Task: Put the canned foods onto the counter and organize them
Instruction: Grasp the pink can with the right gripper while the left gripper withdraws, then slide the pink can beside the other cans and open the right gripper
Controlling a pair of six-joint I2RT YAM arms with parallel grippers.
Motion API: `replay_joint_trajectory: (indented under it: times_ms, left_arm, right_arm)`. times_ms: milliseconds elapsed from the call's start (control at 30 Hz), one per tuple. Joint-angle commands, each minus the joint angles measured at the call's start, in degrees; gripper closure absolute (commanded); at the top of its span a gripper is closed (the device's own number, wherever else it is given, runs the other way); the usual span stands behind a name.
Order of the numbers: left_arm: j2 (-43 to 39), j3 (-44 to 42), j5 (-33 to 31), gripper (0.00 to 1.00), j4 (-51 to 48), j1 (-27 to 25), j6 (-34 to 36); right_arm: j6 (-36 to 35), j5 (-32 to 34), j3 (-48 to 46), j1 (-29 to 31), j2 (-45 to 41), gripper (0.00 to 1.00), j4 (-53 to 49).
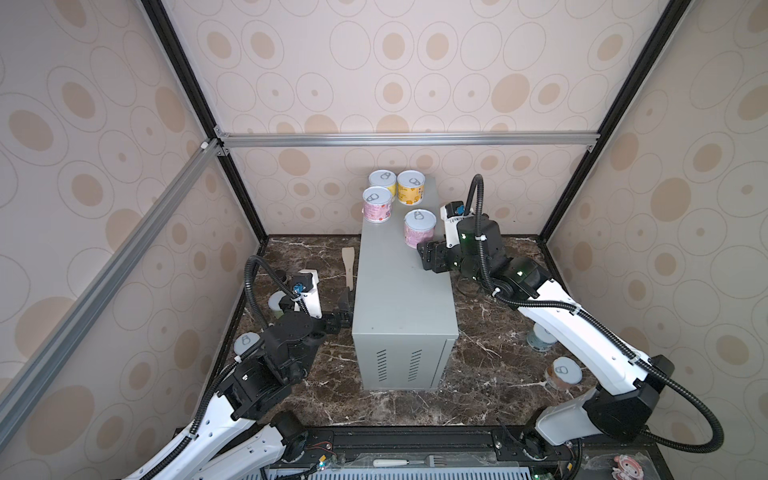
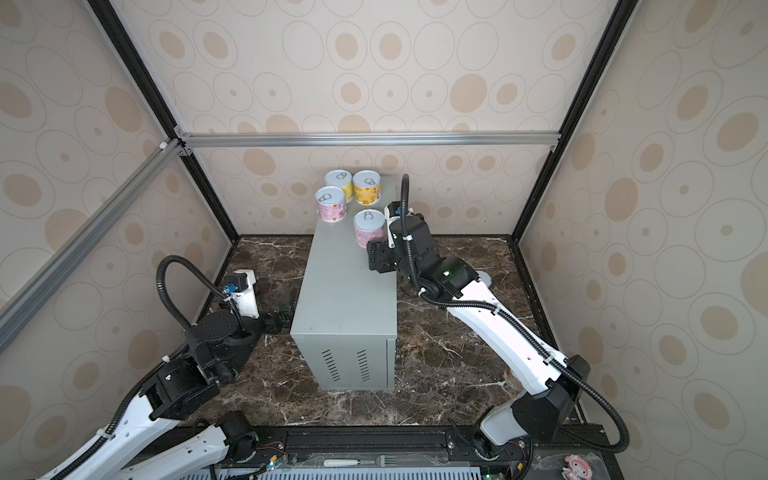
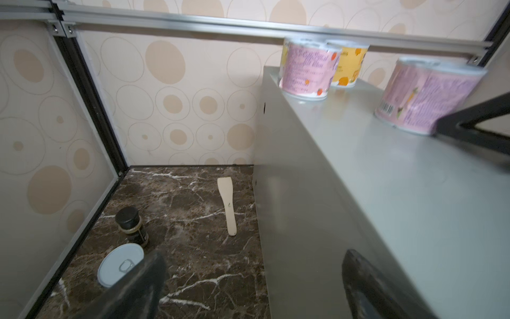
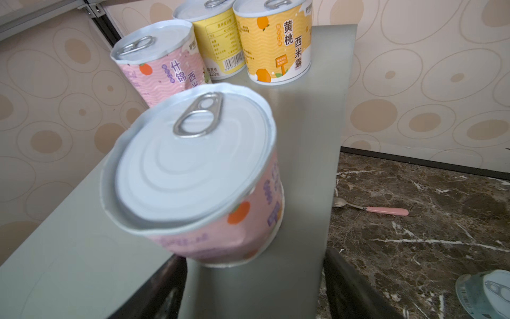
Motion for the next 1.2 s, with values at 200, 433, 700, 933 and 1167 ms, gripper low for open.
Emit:
replay_joint_trajectory:
  times_ms: [200,433,700,933,1167]
  left_arm:
    - [-0.9,-2.2,-5.01,0.01,-0.51,1.0,-2.63]
    - [-0.46,-5.27,-1.51,0.01,1.26,3.52,-3.2]
    - [0.8,-5.88,2.49,0.01,2.0,6.73,-2.78]
    - [1.59,-6.2,4.96,0.01,2.4,8.99,-2.95]
    - [2.41,-6.41,5.73,0.01,2.55,9.81,-3.04]
  right_arm:
    - [-0.14,2.36,9.76,0.38,8.49,0.2,0.6]
    - [-1.17,1.83,16.23,-0.23,14.49,0.2,-0.55]
    - [-1.61,0.22,20.63,-1.23,18.93,0.24,-0.67]
    - [-1.13,-0.04,23.25,-2.63,21.41,0.27,-1.52]
    - [-0.67,-1.99,24.77,-3.87,23.05,0.28,-0.93]
